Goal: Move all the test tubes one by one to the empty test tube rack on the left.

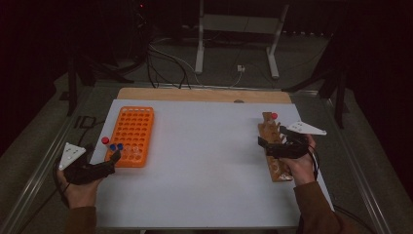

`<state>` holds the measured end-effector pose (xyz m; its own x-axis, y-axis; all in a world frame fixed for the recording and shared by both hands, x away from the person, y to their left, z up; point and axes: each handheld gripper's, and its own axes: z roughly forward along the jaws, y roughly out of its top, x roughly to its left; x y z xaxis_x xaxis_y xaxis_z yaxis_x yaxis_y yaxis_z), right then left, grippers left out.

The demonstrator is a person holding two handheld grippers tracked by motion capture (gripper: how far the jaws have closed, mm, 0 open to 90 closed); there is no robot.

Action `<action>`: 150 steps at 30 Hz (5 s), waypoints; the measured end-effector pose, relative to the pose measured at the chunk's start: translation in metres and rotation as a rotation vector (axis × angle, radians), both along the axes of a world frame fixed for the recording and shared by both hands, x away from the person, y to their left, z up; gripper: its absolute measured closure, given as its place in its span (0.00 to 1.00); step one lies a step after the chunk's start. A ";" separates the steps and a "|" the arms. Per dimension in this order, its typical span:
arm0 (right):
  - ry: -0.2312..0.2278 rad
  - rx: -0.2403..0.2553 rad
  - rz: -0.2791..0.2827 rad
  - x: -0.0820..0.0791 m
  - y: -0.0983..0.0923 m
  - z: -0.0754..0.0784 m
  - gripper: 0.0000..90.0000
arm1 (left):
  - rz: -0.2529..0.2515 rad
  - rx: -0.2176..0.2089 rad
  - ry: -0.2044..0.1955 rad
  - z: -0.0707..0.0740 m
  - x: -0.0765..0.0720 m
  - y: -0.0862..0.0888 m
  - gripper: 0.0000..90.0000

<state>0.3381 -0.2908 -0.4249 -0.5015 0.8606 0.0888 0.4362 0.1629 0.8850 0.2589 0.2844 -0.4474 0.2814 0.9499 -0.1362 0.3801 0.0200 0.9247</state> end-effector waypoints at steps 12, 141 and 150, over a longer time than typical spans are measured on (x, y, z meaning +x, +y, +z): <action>0.029 -0.033 -0.079 0.037 -0.022 0.003 0.16 | -0.053 -0.014 -0.042 0.011 0.007 -0.036 0.00; -0.008 0.011 0.336 -0.012 0.127 0.012 0.19 | -0.519 0.187 0.015 -0.004 0.036 -0.208 0.84; -0.003 0.002 0.260 -0.009 0.106 0.004 0.00 | -0.481 0.161 0.012 0.001 0.030 -0.182 0.84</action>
